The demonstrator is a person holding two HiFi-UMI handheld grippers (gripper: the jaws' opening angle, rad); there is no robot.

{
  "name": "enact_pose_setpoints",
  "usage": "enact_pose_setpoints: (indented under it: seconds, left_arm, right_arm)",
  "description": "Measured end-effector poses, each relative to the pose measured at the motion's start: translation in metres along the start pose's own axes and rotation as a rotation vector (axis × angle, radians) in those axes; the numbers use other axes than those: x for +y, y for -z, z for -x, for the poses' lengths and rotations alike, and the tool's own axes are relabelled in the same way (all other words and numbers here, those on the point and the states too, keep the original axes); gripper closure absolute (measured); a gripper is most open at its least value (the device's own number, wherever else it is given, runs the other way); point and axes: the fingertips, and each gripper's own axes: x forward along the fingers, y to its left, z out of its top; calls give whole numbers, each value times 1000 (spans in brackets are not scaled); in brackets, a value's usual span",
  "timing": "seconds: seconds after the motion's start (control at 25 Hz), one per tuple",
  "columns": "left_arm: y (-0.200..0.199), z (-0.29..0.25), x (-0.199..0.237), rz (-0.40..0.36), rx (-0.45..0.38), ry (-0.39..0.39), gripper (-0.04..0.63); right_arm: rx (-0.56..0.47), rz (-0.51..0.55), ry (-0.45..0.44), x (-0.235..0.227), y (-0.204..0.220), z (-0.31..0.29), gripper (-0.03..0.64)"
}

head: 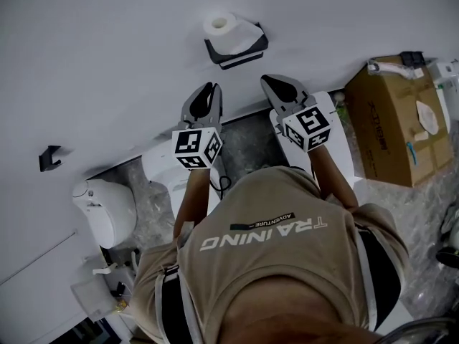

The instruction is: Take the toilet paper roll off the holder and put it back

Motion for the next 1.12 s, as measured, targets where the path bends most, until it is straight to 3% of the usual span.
enact_pose_setpoints:
  seconds: [0.16,0.28,0.36,0.6,0.72,1.12]
  left_arm:
    - [-14,-23,6,11,-12,-6,467]
    - [-20,-44,16,56,-13,-12,292]
    - [-24,-58,22,53,-9,-32,235]
    - [-38,-94,26,12,4,-31,201]
    - [-35,-113,25,1,32,-30,150]
    - [-30,-150,40,8,77,-85,144]
  right_arm:
    - [7,11,-39,-9,-10,-12,606]
    - [9,22,-62,-11,-12,-18,606]
    - [12,22,-67,-14,-12,-20,606]
    - [21,23,-67,-29,-11,-21,606]
    - [19,17,-58,-38,-11,-20,606]
    - [32,-11,-38,-61,-2,-19,606]
